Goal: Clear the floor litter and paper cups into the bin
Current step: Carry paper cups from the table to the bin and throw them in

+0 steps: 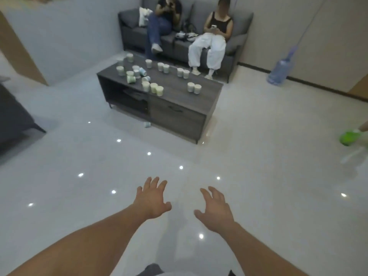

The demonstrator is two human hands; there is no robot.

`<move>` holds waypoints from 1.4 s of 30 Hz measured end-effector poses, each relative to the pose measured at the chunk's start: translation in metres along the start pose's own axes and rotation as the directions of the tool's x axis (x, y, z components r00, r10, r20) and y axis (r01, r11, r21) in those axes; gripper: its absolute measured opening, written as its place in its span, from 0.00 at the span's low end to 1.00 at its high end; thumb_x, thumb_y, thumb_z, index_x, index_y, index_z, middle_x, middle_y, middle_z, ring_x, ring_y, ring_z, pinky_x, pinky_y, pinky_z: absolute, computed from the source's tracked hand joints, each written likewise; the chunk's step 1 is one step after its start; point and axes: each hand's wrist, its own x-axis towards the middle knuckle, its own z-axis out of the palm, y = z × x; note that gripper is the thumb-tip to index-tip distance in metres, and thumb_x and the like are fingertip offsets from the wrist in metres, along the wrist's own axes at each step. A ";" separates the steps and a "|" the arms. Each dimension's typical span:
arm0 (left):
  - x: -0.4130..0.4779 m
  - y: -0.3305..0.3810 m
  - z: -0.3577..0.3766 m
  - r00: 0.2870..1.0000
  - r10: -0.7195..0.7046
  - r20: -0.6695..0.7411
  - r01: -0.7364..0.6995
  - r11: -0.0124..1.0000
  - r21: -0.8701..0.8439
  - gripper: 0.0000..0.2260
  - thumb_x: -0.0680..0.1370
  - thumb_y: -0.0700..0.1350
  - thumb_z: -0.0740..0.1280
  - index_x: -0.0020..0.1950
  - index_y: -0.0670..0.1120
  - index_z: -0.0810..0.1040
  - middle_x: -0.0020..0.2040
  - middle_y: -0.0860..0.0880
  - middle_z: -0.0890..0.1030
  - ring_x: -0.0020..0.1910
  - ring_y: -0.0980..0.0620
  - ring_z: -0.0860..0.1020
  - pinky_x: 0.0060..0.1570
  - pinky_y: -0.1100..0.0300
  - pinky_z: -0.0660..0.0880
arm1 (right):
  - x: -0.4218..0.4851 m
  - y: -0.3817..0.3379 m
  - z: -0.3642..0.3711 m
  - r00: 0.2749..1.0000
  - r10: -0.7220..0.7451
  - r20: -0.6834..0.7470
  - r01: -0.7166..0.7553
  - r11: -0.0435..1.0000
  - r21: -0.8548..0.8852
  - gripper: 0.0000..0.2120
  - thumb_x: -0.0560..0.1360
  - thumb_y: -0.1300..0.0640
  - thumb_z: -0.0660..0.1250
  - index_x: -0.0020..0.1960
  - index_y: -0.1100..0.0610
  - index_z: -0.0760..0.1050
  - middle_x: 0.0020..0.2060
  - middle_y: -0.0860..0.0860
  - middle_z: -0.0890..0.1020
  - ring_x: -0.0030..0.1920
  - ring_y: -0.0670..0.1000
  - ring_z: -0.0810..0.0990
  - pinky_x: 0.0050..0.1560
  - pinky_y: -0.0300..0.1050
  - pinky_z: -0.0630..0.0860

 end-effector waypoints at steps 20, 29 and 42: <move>0.172 -0.284 -0.178 0.857 -0.503 -0.117 0.463 0.848 -0.259 0.37 0.74 0.62 0.60 0.78 0.52 0.49 0.79 0.49 0.47 0.77 0.46 0.42 0.73 0.44 0.50 | 0.365 -0.326 -0.060 0.826 -0.530 0.192 0.560 0.808 -0.181 0.37 0.76 0.39 0.63 0.79 0.47 0.50 0.78 0.49 0.51 0.77 0.53 0.50 0.72 0.54 0.63; 0.245 -0.411 -0.216 0.823 -0.568 -0.008 0.538 0.784 -0.309 0.37 0.75 0.62 0.59 0.78 0.52 0.49 0.79 0.49 0.48 0.77 0.46 0.43 0.73 0.44 0.50 | 0.491 -0.448 -0.064 0.781 -0.557 0.282 0.618 0.755 -0.220 0.38 0.75 0.38 0.62 0.79 0.46 0.49 0.78 0.48 0.50 0.77 0.53 0.50 0.70 0.55 0.62; 0.376 -0.642 -0.333 0.850 -0.526 -0.019 0.494 0.810 -0.315 0.36 0.74 0.62 0.61 0.78 0.51 0.51 0.78 0.48 0.51 0.77 0.45 0.47 0.73 0.44 0.52 | 0.656 -0.643 -0.087 0.838 -0.470 0.278 0.525 0.834 -0.172 0.38 0.76 0.40 0.63 0.79 0.48 0.50 0.78 0.50 0.51 0.77 0.54 0.52 0.72 0.55 0.61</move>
